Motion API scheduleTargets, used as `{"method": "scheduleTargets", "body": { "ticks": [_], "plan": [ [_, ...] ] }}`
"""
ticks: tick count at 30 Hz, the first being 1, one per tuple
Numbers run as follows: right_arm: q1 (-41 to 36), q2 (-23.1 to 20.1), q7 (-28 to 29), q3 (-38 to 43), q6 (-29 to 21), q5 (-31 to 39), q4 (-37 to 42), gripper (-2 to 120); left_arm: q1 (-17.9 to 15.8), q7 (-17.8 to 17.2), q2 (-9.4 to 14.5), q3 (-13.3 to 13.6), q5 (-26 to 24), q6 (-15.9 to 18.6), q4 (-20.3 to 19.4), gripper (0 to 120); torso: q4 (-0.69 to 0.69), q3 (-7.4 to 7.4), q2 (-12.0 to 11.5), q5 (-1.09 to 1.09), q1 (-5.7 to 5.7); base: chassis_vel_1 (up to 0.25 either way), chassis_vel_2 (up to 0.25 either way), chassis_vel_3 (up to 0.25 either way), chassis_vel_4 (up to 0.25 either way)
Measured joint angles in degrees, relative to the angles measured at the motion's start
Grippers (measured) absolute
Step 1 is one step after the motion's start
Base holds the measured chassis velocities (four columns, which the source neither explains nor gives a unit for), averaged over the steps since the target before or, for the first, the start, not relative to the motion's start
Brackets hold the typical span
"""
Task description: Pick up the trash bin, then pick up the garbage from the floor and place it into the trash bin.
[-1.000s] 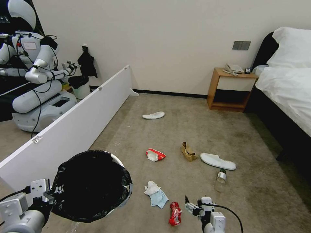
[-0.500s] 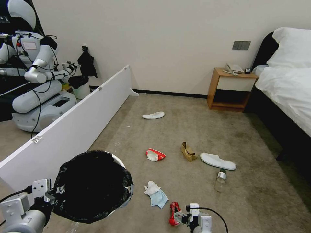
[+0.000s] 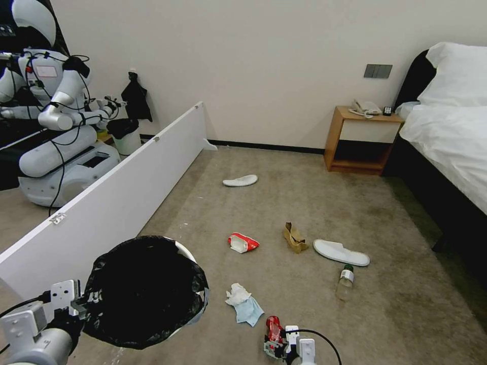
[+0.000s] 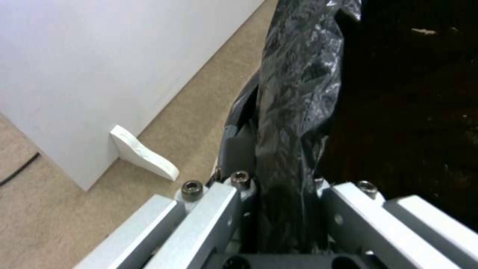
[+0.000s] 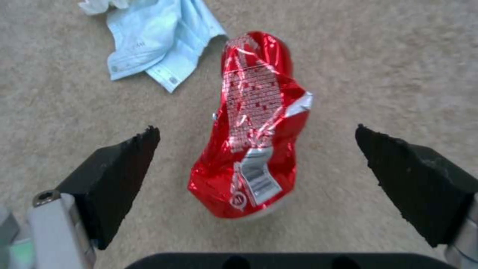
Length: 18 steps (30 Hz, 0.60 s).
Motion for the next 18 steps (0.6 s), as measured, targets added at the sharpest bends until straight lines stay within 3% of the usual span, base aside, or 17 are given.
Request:
{"method": "scheduleTargets", "body": {
  "ticks": [18],
  "plan": [
    [5.7, 3.5, -1.8, 1.6, 1.2, -1.2, -7.3, 100, 0.1, 0.1, 0.2, 0.0, -0.1, 0.1, 0.1, 3, 0.00, 0.00, 0.0, 0.00, 0.00, 0.000, 0.000, 0.000, 0.000]
  ]
}}
